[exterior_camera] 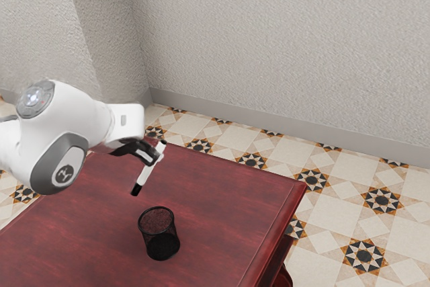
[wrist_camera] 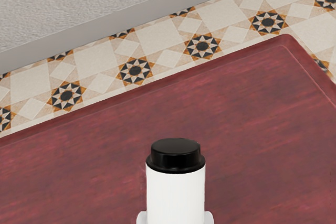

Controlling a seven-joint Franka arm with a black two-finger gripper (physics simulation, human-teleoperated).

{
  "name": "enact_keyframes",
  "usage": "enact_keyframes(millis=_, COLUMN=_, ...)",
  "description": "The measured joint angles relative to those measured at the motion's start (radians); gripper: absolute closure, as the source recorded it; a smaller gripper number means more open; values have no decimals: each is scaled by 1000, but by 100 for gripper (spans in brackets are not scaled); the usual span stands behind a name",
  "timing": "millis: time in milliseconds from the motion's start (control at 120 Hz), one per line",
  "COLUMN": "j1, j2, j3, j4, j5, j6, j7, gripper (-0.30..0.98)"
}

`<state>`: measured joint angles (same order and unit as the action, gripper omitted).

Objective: Put the marker into the pen holder.

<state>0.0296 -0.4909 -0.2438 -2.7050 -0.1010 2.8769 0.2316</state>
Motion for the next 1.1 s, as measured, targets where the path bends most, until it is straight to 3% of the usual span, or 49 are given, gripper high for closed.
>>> enact_keyframes(millis=167, j1=1, j2=35, j3=-90, j4=-19, j5=-55, j6=103, j7=8, gripper=76)
enact_keyframes(millis=550, j1=1, j2=148, j3=-105, j4=-73, j5=-102, j6=209, j7=26, gripper=75)
enact_keyframes(millis=767, j1=3, j2=169, j3=-100, j4=-53, j5=-104, j6=194, j7=22, gripper=31)
enact_keyframes(millis=833, j1=3, j2=203, j3=-24, j4=70, j5=-103, j6=68, j7=19, gripper=23)
enact_keyframes(millis=975, j1=7, j2=441, j3=196, j4=663, j5=-57, j6=-453, j7=10, gripper=12)
enact_keyframes(millis=1033, j1=33, j2=524, j3=233, j4=919, j5=-2, j6=-653, j7=-4, gripper=9)
enact_keyframes(millis=1100, j1=70, j2=542, j3=250, j4=1078, j5=52, j6=-841, j7=-25, gripper=6)
